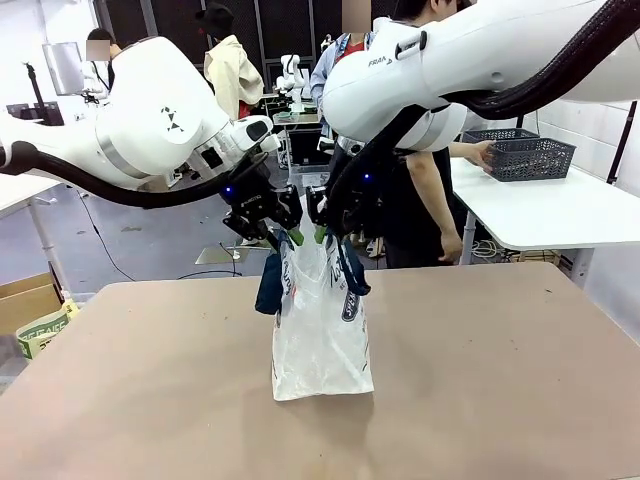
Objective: Transfer purchased items from the store into the shopping bag.
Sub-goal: Open the Reusable shopping bag in the center of the table, then move the Reusable shopping bag to the right side of the table.
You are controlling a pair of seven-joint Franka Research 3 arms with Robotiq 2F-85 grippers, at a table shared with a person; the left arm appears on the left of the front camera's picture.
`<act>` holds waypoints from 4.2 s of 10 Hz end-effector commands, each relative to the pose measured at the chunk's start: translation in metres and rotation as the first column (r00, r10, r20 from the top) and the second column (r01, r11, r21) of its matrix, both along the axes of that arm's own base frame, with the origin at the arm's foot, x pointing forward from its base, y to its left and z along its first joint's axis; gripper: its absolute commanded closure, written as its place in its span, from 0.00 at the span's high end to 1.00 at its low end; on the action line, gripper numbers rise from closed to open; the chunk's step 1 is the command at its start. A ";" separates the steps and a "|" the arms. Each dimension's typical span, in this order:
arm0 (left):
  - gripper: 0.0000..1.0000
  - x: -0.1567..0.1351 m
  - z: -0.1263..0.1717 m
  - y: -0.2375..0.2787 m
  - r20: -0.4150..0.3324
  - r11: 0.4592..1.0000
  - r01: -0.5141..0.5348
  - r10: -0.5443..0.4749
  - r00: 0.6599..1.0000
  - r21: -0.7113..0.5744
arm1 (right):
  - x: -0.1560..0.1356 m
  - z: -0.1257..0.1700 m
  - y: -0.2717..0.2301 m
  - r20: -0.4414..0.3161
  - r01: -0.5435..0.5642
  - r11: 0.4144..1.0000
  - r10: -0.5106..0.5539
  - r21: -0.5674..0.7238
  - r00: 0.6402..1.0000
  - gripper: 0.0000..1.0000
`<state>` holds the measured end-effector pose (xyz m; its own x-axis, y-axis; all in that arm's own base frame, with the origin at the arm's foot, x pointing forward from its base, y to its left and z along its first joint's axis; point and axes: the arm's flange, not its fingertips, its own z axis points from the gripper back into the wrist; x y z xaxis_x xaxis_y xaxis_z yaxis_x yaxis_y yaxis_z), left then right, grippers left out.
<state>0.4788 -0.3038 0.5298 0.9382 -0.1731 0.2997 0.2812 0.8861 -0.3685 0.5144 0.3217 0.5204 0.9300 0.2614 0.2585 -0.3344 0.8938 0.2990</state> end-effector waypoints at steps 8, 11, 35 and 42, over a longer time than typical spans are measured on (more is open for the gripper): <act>0.00 -0.006 0.000 0.070 0.013 0.996 0.011 -0.012 1.000 0.087 | -0.025 0.006 -0.078 0.059 -0.041 0.989 0.050 -0.144 0.997 0.00; 0.00 -0.011 0.004 0.071 0.031 0.988 0.041 -0.046 0.998 0.150 | -0.030 0.009 -0.086 0.094 -0.096 0.973 0.118 -0.210 0.989 0.00; 0.00 -0.005 -0.003 0.070 0.055 0.968 0.156 -0.170 0.984 0.195 | -0.030 0.005 -0.083 0.095 -0.119 0.969 0.142 -0.215 0.985 0.00; 0.00 -0.005 -0.003 0.070 0.055 0.968 0.156 -0.170 0.984 0.195 | -0.030 0.005 -0.083 0.095 -0.119 0.969 0.142 -0.215 0.985 0.00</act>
